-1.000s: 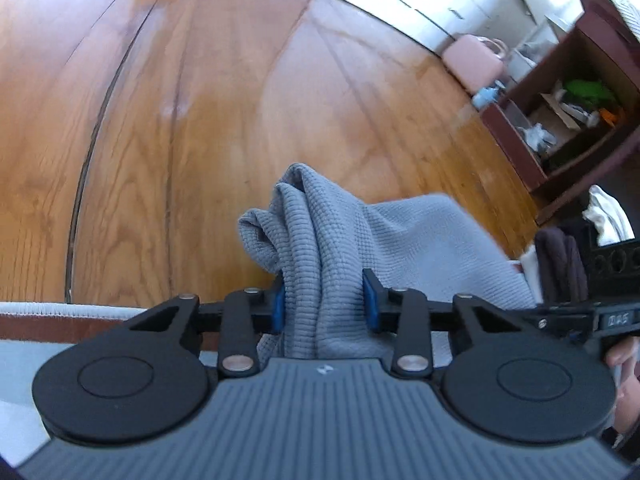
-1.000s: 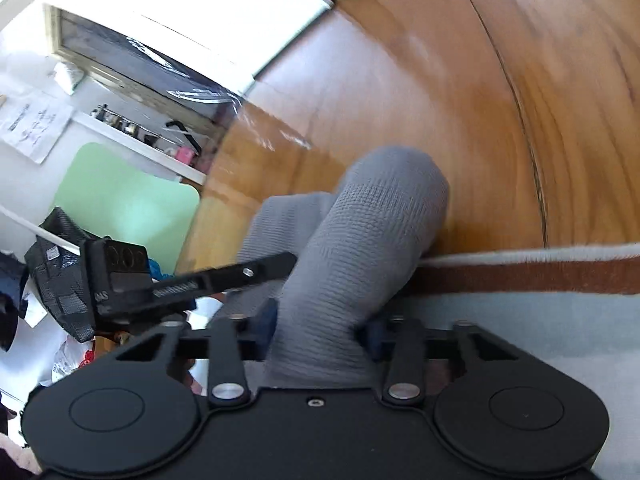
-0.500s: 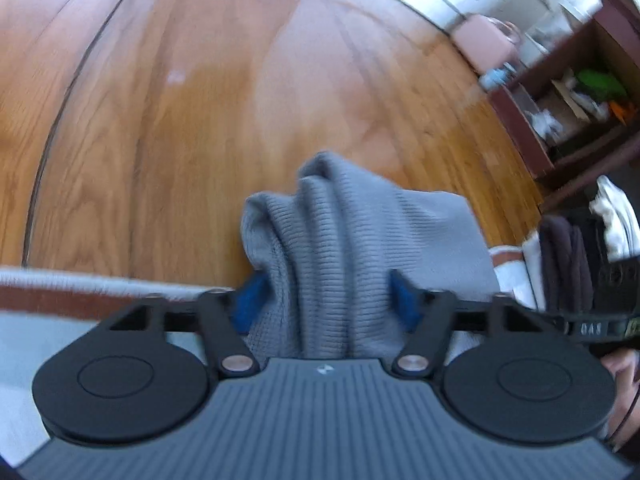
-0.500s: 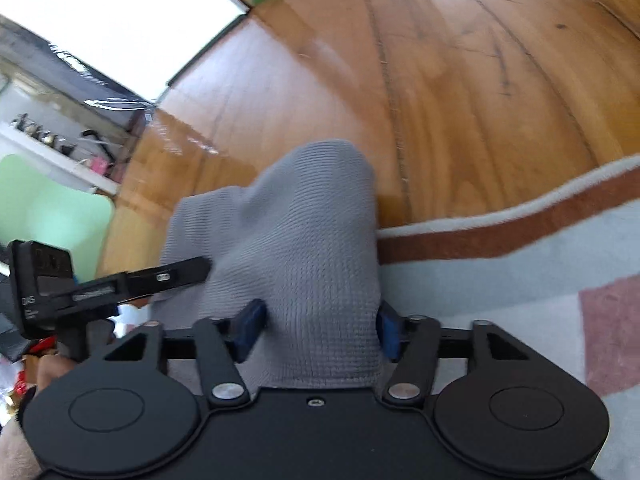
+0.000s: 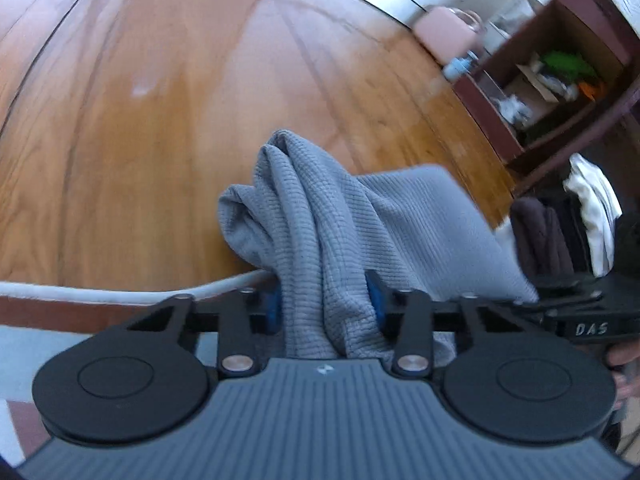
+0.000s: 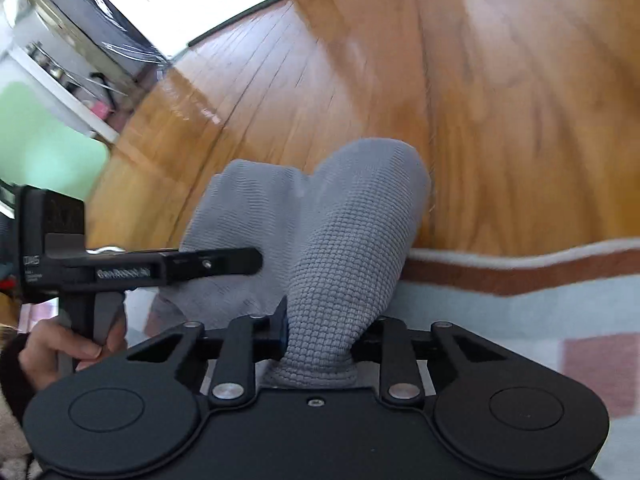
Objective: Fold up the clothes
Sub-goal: 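Lift the folded grey sweatshirt bundle with both grippers, then carry the bundle with both grippers toward the stack of folded clothes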
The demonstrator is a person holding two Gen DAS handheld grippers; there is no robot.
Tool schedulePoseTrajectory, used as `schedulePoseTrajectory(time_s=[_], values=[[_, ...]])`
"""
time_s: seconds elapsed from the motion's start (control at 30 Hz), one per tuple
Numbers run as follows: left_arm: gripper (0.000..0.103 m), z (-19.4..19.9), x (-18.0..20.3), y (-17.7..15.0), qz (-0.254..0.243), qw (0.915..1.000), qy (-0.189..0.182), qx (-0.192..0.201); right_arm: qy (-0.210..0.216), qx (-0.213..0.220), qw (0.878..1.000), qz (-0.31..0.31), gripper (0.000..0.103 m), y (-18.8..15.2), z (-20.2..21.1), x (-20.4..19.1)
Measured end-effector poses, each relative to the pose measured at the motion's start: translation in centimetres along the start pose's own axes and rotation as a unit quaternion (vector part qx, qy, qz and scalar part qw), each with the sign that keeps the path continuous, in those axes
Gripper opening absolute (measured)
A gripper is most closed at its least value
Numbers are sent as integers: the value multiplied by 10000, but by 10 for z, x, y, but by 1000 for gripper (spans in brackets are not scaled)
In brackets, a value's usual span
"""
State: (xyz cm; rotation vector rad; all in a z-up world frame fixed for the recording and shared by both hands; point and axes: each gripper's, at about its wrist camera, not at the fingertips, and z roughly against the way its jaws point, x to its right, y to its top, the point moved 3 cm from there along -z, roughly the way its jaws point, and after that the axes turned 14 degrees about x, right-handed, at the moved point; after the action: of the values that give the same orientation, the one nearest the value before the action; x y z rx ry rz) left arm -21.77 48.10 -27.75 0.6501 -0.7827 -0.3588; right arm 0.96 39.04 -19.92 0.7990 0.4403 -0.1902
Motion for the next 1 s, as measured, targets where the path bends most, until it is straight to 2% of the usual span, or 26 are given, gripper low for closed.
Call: schedulePoseTrajectory(time_s=[0.07, 0.3, 0.47, 0.57, 0.7, 0.9, 1.0], values=[[34, 8, 20, 0, -165, 9998, 70, 39, -211, 214, 9993, 239, 28, 0, 16, -11], [33, 44, 98, 4, -664, 9968, 319, 315, -633, 1202, 9906, -129, 27, -40, 84, -35], [33, 90, 163, 14, -1328, 9865, 456, 842, -445, 1710, 9839, -277, 27, -29, 158, -37], [33, 119, 191, 25, -1215, 9858, 356, 1106, -277, 2048, 9782, -177, 27, -20, 197, -52], [33, 150, 234, 27, -1430, 9813, 276, 1262, -235, 2145, 9764, 29, 27, -17, 242, -73], [33, 180, 298, 23, -1769, 9743, 197, 1379, -101, 2591, 9658, -89, 27, -31, 313, -79], [33, 184, 325, 18, -1980, 9686, -47, 1505, -147, 2663, 9637, -93, 27, -39, 340, -76]])
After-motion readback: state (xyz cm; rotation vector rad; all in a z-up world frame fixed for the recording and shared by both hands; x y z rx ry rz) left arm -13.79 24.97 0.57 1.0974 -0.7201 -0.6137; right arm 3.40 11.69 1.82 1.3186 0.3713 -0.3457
